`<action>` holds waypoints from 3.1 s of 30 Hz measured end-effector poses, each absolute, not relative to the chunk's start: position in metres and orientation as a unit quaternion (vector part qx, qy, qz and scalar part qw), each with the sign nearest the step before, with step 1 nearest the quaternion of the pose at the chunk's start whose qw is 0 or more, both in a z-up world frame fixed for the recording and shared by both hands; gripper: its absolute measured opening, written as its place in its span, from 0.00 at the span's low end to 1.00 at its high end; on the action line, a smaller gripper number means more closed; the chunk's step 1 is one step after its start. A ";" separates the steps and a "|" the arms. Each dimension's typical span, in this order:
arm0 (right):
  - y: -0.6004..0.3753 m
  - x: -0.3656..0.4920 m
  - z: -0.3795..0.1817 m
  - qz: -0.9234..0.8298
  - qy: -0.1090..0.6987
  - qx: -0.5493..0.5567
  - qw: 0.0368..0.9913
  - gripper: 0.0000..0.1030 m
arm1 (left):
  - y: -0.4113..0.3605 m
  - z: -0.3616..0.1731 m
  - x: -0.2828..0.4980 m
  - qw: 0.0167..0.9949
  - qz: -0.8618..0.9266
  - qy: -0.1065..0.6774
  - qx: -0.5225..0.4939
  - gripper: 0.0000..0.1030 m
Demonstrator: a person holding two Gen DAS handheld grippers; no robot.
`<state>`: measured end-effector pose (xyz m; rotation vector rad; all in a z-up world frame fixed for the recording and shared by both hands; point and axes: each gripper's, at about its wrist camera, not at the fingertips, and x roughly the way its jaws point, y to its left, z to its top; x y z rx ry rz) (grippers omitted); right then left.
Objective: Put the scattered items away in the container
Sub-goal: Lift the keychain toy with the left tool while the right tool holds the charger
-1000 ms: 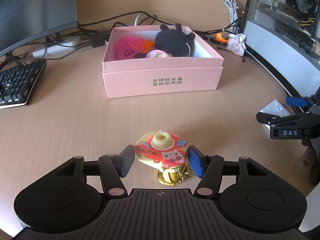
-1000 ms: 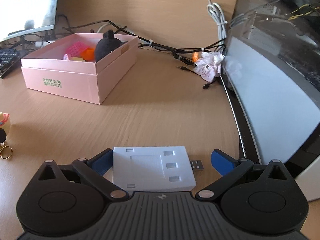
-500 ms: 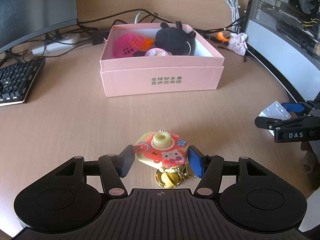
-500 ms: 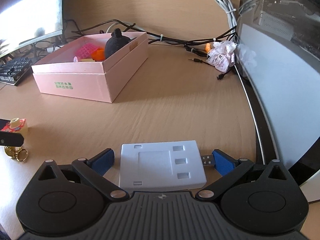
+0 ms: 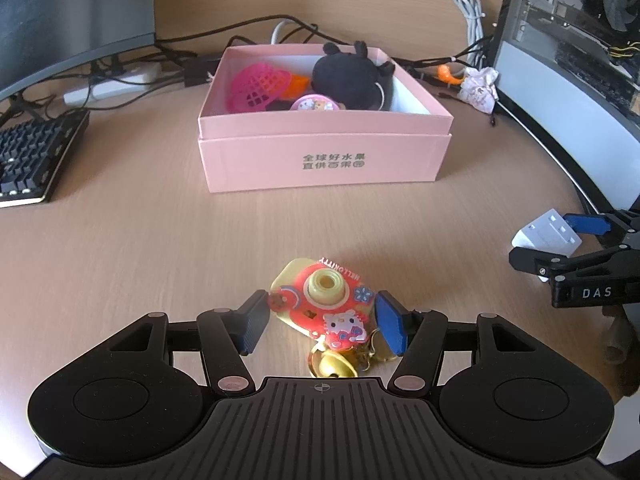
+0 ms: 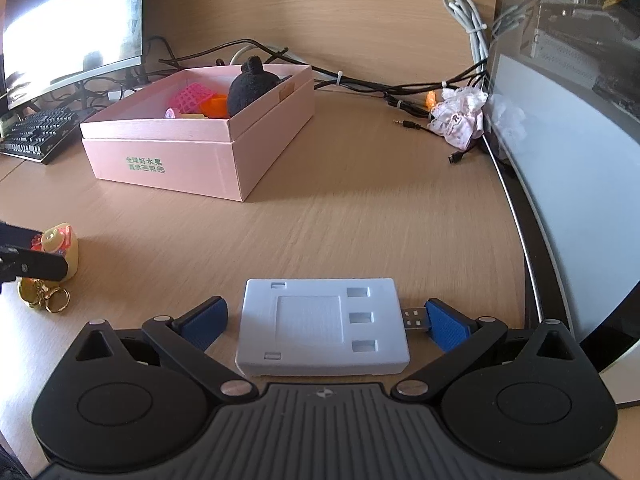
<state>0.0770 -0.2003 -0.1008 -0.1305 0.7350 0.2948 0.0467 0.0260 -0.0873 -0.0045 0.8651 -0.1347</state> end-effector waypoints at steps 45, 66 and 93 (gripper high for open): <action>-0.166 0.038 -0.059 0.196 0.315 -0.076 0.925 0.88 | 0.006 -0.061 0.037 0.906 -0.099 0.407 0.053 0.61; -0.125 0.021 -0.060 0.235 0.322 -0.092 0.912 0.88 | 0.025 -0.059 0.024 0.903 -0.106 0.413 0.047 0.62; -0.102 0.015 -0.048 0.211 0.301 -0.111 0.923 0.88 | 0.048 -0.052 0.026 0.907 -0.122 0.402 0.037 0.61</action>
